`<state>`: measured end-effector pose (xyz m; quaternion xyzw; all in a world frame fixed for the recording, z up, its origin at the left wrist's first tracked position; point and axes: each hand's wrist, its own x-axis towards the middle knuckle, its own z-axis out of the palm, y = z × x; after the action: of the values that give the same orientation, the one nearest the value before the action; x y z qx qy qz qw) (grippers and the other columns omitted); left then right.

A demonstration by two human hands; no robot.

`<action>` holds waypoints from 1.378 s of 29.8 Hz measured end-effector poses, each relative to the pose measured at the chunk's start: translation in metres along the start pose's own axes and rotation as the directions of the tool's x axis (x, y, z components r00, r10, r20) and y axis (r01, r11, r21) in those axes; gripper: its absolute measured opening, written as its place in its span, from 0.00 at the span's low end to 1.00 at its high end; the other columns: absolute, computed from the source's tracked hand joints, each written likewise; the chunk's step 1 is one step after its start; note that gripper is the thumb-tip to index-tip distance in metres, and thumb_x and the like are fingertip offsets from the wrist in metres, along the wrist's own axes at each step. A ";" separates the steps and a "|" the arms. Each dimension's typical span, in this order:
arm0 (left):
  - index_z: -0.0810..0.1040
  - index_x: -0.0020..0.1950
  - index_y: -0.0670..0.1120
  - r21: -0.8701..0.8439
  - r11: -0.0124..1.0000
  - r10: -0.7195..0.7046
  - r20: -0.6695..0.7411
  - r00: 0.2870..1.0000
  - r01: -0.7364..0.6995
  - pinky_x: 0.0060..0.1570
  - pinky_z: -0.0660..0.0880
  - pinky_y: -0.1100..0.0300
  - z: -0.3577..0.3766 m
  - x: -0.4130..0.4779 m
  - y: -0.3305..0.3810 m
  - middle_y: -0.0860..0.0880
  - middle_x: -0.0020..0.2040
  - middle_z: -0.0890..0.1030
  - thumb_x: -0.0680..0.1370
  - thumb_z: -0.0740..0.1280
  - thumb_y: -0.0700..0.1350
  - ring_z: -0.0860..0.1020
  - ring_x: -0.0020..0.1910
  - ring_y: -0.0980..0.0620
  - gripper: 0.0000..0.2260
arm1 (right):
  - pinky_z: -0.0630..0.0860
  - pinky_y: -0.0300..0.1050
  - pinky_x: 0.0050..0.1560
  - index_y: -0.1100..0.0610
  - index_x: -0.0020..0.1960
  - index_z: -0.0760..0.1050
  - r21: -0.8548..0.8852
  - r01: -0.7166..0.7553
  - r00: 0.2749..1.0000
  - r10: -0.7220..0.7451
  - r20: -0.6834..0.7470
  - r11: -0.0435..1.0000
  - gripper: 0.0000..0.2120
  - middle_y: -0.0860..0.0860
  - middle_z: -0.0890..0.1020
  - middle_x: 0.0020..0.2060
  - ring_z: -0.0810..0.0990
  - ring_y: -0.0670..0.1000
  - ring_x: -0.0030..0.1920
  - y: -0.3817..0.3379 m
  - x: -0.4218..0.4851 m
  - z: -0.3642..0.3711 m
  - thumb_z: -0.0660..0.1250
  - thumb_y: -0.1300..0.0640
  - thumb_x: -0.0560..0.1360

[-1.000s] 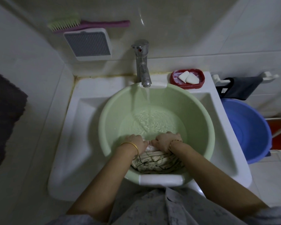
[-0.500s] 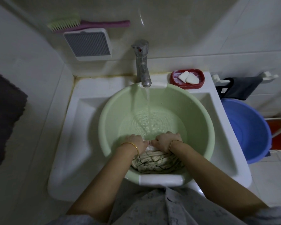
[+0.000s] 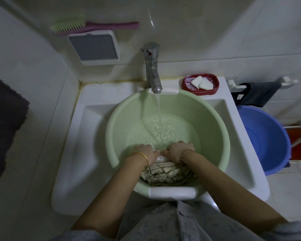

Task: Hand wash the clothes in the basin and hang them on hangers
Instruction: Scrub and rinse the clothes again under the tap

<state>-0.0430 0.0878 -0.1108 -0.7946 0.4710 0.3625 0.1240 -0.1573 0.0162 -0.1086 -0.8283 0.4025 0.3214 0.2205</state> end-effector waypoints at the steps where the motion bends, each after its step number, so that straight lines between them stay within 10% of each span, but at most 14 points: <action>1: 0.70 0.67 0.39 0.000 1.000 0.000 -0.001 1.000 0.000 0.61 0.66 0.55 0.000 0.000 0.000 0.36 0.67 0.71 0.82 0.54 0.57 0.70 0.66 0.40 0.24 | 0.58 0.56 0.66 0.53 0.64 0.74 -0.002 -0.001 1.000 0.001 0.000 1.000 0.25 0.53 0.73 0.66 0.66 0.55 0.67 0.000 0.000 0.000 0.47 0.40 0.80; 22: 0.66 0.69 0.40 -0.018 1.000 0.002 -0.038 0.999 -0.003 0.65 0.63 0.53 0.002 -0.010 0.009 0.38 0.69 0.68 0.82 0.54 0.53 0.67 0.68 0.40 0.22 | 0.64 0.60 0.66 0.57 0.68 0.64 0.041 0.077 0.993 -0.080 0.091 0.996 0.28 0.59 0.67 0.68 0.65 0.62 0.67 0.008 -0.005 0.003 0.46 0.39 0.79; 41: 0.54 0.76 0.47 -0.050 0.986 -0.167 -0.117 0.979 0.162 0.68 0.59 0.51 0.019 -0.026 0.037 0.38 0.72 0.63 0.82 0.51 0.53 0.61 0.71 0.39 0.24 | 0.69 0.55 0.58 0.55 0.67 0.65 -0.060 0.210 0.958 -0.217 -0.186 0.976 0.25 0.55 0.70 0.66 0.68 0.58 0.65 0.028 -0.011 0.026 0.46 0.41 0.81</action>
<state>-0.0902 0.0962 -0.1005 -0.8537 0.4029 0.3116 0.1085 -0.1946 0.0220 -0.1225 -0.8981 0.3236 0.2227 0.1977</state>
